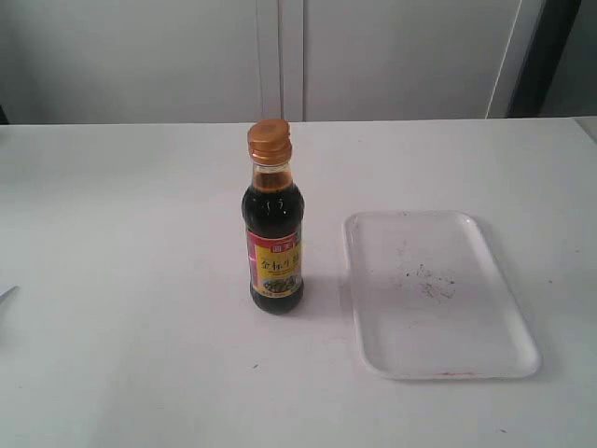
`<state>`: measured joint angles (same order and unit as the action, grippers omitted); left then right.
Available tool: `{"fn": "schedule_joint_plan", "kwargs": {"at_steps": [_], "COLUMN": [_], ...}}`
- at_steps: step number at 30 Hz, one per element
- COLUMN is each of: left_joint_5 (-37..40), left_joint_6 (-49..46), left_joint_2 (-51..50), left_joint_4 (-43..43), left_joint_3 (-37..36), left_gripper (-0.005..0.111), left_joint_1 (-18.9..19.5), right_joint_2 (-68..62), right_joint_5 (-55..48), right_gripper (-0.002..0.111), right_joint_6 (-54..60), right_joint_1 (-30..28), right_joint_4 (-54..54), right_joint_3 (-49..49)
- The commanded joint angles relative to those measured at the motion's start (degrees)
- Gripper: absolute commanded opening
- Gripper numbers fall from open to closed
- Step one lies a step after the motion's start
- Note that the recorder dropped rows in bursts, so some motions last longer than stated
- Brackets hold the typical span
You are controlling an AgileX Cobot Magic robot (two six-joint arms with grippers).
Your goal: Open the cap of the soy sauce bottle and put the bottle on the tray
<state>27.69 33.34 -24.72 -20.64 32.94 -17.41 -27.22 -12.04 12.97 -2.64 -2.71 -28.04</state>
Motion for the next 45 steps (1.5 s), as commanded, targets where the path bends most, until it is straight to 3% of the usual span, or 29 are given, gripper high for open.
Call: {"fn": "schedule_joint_plan", "kwargs": {"at_steps": [1, 11, 19, 34, 39, 43, 45], "left_joint_5": [-1.27, -10.61, -11.02, -11.0, -10.16, -10.17, -10.27], "left_joint_6": [0.36, 0.94, 0.94, 0.29, -9.56, -28.86, -31.83], "left_joint_2": [5.51, 11.09, 11.09, 11.09, 11.09, 11.09, 11.31], "left_joint_4": [0.25, 0.49, 0.49, -0.05, 1.51, 13.89, 16.07], "left_joint_3": [-3.86, -11.59, -11.84, -11.84, -11.93, -12.22, -12.58], "left_gripper": [0.0, 0.0, 0.0, 0.0, 0.0, 0.0, 0.0], "left_joint_1": [0.17, 0.17, 0.17, 0.17, 0.17, 0.17, 0.17], "right_joint_2": [7.87, 20.37, 21.86, 21.86, 21.86, 21.86, 21.86], "right_joint_5": [4.09, 10.68, 5.69, 5.58, 5.58, 5.58, 5.58], "right_gripper": [0.0, 0.0, 0.0, 0.0, 0.0, 0.0, 0.0], "right_joint_6": [0.26, -6.43, -6.43, -6.43, -6.43, -6.43, -6.43], "right_joint_1": [0.25, 0.25, 0.25, 0.25, 0.25, 0.25, 0.25], "right_joint_4": [-0.23, -0.66, -0.66, -0.66, -0.66, -0.66, -0.66], "right_joint_3": [4.56, 12.37, 15.09, 15.09, 15.09, 15.09, 15.09]}}
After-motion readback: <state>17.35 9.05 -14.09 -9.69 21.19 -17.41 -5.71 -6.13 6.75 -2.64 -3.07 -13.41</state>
